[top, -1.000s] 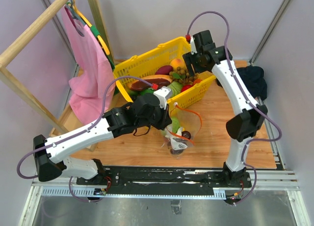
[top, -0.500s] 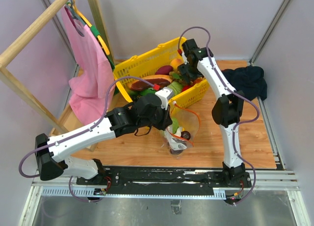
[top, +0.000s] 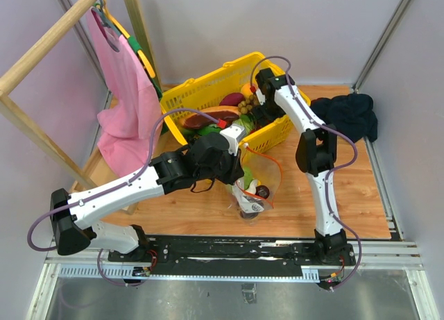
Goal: Place the food in the zip-top bag and seal the zipper
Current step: Pick up the fake fruit from the zipper food storage bag.
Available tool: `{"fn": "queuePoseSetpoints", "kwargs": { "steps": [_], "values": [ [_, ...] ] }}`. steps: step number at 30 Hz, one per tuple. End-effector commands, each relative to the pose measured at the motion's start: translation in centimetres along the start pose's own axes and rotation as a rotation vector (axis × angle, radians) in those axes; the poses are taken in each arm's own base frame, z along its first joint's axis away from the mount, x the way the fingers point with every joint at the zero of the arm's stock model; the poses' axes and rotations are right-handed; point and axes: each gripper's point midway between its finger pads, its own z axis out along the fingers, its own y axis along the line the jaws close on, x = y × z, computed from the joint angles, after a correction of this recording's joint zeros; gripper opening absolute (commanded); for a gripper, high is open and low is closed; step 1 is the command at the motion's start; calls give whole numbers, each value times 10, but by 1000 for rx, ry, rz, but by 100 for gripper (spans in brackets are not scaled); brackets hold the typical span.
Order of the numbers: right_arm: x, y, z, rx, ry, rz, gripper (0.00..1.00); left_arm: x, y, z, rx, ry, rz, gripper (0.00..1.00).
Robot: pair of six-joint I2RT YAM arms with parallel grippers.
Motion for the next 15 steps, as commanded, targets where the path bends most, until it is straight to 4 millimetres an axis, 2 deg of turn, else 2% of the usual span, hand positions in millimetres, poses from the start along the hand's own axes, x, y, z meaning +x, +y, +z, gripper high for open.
{"fn": "queuePoseSetpoints", "kwargs": {
  "steps": [1, 6, 11, 15],
  "values": [
    [16, 12, 19, -98, 73, -15, 77, -1, 1, 2, 3, -3, -10, 0],
    [11, 6, 8, -78, 41, -8, 63, 0, 1, 3, 3, 0, -9, 0],
    [6, -2, -17, -59, -24, 7, 55, -1, 1, 3, 1, -3, -11, 0],
    [2, -7, -43, -47, -88, 21, 54, -1, 1, 3, -2, -4, -13, 0]
  ]
}}
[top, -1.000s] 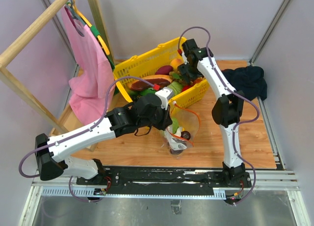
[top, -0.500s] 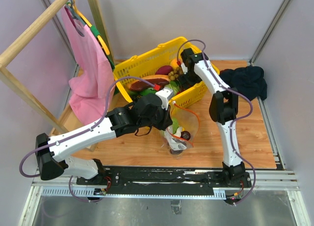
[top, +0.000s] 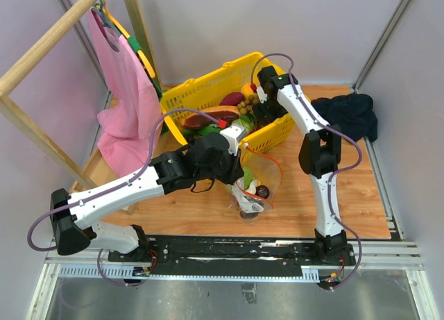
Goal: Place the food in the zip-top bag and seal the zipper
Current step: Pick up the fake fruit from the zipper food storage bag, then place the fake fruit in the zipper food storage bag.
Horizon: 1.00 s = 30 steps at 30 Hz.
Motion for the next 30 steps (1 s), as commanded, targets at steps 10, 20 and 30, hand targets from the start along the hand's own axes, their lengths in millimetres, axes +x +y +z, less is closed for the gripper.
{"fn": "queuePoseSetpoints", "kwargs": {
  "steps": [10, 20, 30],
  "values": [
    [-15, -12, -102, 19, -258, 54, 53, 0, 3, 4, -8, -6, -14, 0],
    [-23, 4, -166, 18, -431, 49, 52, -2, 3, 2, -5, -24, -18, 0],
    [6, 35, -247, -12, -663, 74, 51, -8, 1, 1, 1, -47, -21, 0]
  ]
}}
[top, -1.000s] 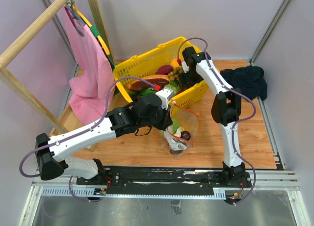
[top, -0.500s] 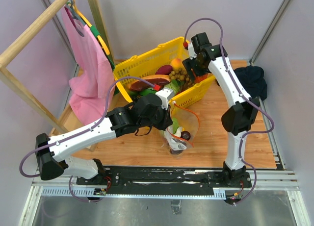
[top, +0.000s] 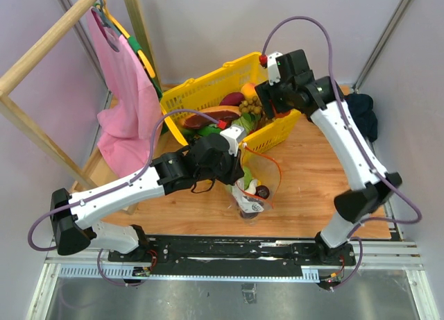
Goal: Place the food in the zip-top bag and seal the zipper
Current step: Place the fake fruit in the zipper food storage bag.
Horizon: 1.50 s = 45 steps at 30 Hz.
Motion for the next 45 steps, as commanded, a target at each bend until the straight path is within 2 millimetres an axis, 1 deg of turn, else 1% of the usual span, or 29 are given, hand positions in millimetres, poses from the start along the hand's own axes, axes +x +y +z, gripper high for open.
{"fn": "queuePoseSetpoints", "kwargs": {
  "steps": [1, 6, 8, 11, 13, 16, 17, 19, 21, 24, 28, 38, 41, 45],
  "values": [
    [-7, 16, -45, -16, -142, 53, 51, -11, 0, -2, 5, -49, -17, 0],
    [5, 43, -79, -97, -253, 86, 51, -18, -1, -6, 8, -76, -25, 0],
    [13, 56, -89, -141, -285, 93, 51, -20, -1, -7, 8, -88, -27, 0],
    [22, 72, -101, -205, -335, 105, 51, -22, -2, -8, 15, -100, -34, 0],
    [30, 82, -105, -253, -356, 116, 51, -22, -3, -8, 19, -105, -38, 0],
    [44, 98, -106, -334, -373, 124, 51, -23, -2, -9, 18, -113, -43, 0],
    [53, 104, -104, -361, -371, 126, 51, -23, -2, -10, 20, -116, -44, 0],
    [64, 112, -102, -407, -370, 141, 51, -23, -2, -11, 22, -122, -47, 0],
    [72, 123, -102, -464, -377, 154, 51, -24, -2, -11, 23, -129, -51, 0],
    [81, 135, -103, -535, -391, 175, 51, -25, -2, -12, 25, -136, -51, 0],
    [86, 147, -105, -603, -408, 179, 52, -25, -2, -11, 28, -137, -51, 0],
    [103, 157, -93, -641, -361, 164, 72, -24, -2, -11, 30, -141, -54, 0],
    [104, 156, -93, -638, -361, 163, 80, -23, -2, -9, 30, -136, -52, 0],
    [103, 157, -95, -645, -365, 161, 88, -22, -1, -9, 30, -135, -54, 0]
  ]
}}
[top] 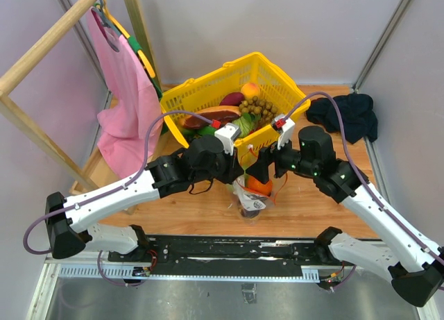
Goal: Place the food in the zip-top bag and seal the zipper
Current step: Place the fake fruit in the zipper food storage bag.
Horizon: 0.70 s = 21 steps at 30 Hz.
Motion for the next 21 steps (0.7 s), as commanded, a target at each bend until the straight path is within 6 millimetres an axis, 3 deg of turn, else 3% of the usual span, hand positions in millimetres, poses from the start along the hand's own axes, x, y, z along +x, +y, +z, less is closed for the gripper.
{"fn": "queuePoseSetpoints", "kwargs": {
  "steps": [1, 7, 11, 17, 21],
  "values": [
    [-8, 11, -3, -44, -35, -21, 89, -13, -2, -3, 15, -60, -21, 0],
    [-16, 8, -16, 0, -56, -47, 92, -13, -2, -4, 12, -62, -23, 0],
    [-17, -5, -33, 101, -37, -49, 92, -13, -1, -4, 12, -63, -24, 0],
    [4, -35, -54, 294, 75, -32, 90, -14, -2, -4, 18, -68, -24, 0],
    [21, -41, -60, 335, 154, -13, 90, -13, 0, -5, 13, -66, -23, 0]
  ]
}}
